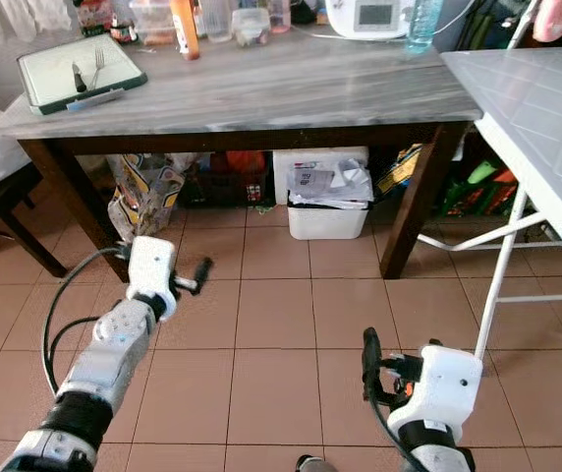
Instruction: Setting the table
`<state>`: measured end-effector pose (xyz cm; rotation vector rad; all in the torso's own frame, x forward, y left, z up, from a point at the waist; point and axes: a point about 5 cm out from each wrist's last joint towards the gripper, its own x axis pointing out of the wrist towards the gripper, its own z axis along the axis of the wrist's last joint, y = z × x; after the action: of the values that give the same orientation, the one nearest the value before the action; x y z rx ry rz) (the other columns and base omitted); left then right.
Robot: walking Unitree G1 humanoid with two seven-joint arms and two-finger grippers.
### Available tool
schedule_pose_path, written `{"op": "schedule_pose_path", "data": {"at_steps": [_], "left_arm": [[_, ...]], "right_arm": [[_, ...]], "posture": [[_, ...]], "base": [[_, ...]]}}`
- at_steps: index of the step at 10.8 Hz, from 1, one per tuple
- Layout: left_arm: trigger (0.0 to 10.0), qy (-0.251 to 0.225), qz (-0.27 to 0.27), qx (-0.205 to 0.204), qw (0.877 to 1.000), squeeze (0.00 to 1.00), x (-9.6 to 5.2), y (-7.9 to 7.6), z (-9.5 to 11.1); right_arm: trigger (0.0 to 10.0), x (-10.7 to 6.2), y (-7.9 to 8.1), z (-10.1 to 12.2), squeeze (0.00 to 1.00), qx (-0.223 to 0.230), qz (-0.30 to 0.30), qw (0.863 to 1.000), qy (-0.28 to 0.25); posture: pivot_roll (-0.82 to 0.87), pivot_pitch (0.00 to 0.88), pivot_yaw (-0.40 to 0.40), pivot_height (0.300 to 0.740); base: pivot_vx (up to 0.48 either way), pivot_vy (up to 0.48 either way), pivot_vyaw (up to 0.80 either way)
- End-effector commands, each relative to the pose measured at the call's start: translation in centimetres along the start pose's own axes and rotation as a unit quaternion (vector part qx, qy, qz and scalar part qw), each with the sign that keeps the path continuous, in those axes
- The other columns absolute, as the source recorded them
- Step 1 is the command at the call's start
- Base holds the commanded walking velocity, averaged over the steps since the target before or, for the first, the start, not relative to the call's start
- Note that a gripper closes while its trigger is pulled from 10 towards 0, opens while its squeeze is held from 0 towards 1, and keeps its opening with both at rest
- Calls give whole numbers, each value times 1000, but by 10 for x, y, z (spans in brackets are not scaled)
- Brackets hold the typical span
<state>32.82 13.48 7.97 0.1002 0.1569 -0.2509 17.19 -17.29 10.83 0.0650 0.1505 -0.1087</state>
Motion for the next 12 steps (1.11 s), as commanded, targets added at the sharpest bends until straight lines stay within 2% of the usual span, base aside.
{"op": "schedule_pose_path", "data": {"at_steps": [1,2,3,4,5,6,7,8,9,11,12], "left_arm": [[10000,-7,17,16,1000,0,-4,12,1],[10000,-6,48,8,999,0,-5,19,-1],[10000,-7,95,-11,995,0,-11,26,-5],[10000,-11,101,-11,995,0,-14,23,-7],[10000,-2,114,-11,993,0,-27,25,-19],[10000,-4,113,-1,994,0,-35,34,-21],[10000,-10,109,16,994,0,-40,42,-18],[10000,-15,106,32,994,0,-49,50,-17],[10000,-20,103,42,994,0,-53,51,-14],[10000,-34,77,74,994,0,-66,43,-13],[10000,-26,89,67,993,0,-69,45,-16]], "right_arm": [[10000,3,1,7,0,-29,6,999,-15],[10000,8,1,10,0,-33,20,999,-21],[10000,20,5,21,0,7,55,998,-35],[10000,28,9,27,0,-5,67,997,-39],[10000,37,25,35,0,-47,119,990,-62],[10000,37,32,38,0,-40,157,986,-48],[10000,38,32,43,0,-25,161,985,-64],[10000,33,24,41,0,-12,125,990,-70],[10000,25,17,34,0,5,92,993,-69],[10000,12,6,26,0,-7,21,998,-61],[10000,8,1,25,0,15,1,998,-64]], "posture": [[-123,109,24,740],[-105,95,-1,740],[-71,88,-39,740],[-56,82,-55,740],[-47,76,-56,740],[-33,80,-51,740],[-30,84,-37,740],[-31,89,-11,740],[-30,94,1,740],[-40,92,11,740],[-46,92,5,740]], "base": [[0,0,0],[0,0,0],[0,0,0],[0,0,0],[0,0,0],[0,0,0],[0,0,0],[0,0,0],[0,0,0],[0,0,0],[0,0,0]]}}
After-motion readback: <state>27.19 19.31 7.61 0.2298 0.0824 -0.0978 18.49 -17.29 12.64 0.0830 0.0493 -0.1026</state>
